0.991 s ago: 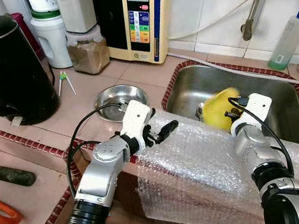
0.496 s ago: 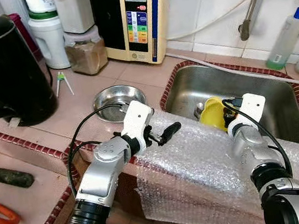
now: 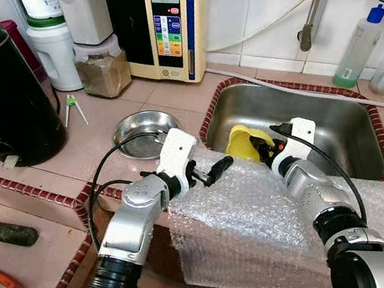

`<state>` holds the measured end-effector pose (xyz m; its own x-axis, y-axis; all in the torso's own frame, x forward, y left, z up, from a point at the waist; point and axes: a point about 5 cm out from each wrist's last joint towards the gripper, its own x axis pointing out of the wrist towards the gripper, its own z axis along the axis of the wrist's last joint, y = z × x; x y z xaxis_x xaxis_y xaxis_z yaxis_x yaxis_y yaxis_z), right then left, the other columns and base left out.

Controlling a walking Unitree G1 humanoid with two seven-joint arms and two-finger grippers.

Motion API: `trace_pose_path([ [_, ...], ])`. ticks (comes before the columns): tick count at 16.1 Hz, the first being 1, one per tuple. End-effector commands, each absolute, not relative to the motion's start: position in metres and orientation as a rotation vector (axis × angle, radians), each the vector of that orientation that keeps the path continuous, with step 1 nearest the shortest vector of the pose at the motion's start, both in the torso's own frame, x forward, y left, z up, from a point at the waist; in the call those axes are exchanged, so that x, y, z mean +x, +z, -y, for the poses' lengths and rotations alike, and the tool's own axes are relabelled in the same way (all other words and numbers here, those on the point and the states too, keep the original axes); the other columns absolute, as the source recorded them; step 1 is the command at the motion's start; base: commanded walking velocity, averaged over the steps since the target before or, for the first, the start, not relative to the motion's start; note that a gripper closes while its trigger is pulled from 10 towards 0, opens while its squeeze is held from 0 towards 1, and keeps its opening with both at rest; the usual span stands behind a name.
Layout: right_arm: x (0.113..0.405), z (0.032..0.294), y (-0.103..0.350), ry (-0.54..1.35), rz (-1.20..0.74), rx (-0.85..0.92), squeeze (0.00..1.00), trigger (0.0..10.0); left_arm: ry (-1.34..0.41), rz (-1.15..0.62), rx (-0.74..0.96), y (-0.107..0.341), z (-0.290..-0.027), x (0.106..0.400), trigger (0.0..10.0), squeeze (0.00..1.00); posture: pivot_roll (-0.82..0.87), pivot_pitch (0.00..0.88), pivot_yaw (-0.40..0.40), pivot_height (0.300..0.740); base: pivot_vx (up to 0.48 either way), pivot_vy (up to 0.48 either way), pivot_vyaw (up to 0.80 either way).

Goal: Kitchen organization

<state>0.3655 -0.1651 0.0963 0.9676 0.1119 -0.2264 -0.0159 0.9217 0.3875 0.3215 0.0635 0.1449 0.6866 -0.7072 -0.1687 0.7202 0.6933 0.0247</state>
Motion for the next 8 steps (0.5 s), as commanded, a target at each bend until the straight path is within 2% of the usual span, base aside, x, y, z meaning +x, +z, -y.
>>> trace_pose_path([
  [1, 0.361, 0.159, 0.086, 0.097, -0.288, 0.389, 1.0, 10.0, -0.797, -0.141, 0.093, 0.15, -0.062, 0.323, 10.0, 1.0, 0.03, 0.035, -0.03, 0.74, 0.0, 0.0, 0.0],
  [2, 0.362, 0.159, 0.091, 0.085, -0.239, 0.405, 1.0, 10.0, -0.796, -0.141, 0.093, 0.15, -0.061, 0.323, 10.0, 1.0, 0.03, 0.036, -0.031, 0.74, 0.0, 0.0, 0.0],
  [3, 0.364, 0.161, 0.098, 0.062, -0.189, 0.516, 1.0, 10.0, -0.796, -0.14, 0.092, 0.15, -0.061, 0.322, 10.0, 1.0, 0.03, 0.036, -0.031, 0.74, 0.0, 0.0, 0.0],
  [4, 0.366, 0.157, 0.109, 0.14, -0.127, 0.577, 1.0, 10.0, -0.796, -0.14, 0.093, 0.149, -0.061, 0.322, 10.0, 1.0, 0.03, 0.038, -0.03, 0.74, 0.0, 0.0, 0.0],
  [7, 0.366, 0.155, 0.117, 0.138, -0.081, 0.408, 1.0, 10.0, -0.791, -0.138, 0.097, 0.15, -0.061, 0.322, 10.0, 1.0, 0.03, 0.04, -0.032, 0.74, 0.0, 0.0, 0.0],
  [8, 0.367, 0.169, 0.119, 0.013, -0.053, 0.264, 1.0, 10.0, -0.761, -0.124, 0.111, 0.149, -0.063, 0.324, 10.0, 1.0, 0.03, 0.04, -0.032, 0.74, 0.0, 0.0, 0.0],
])
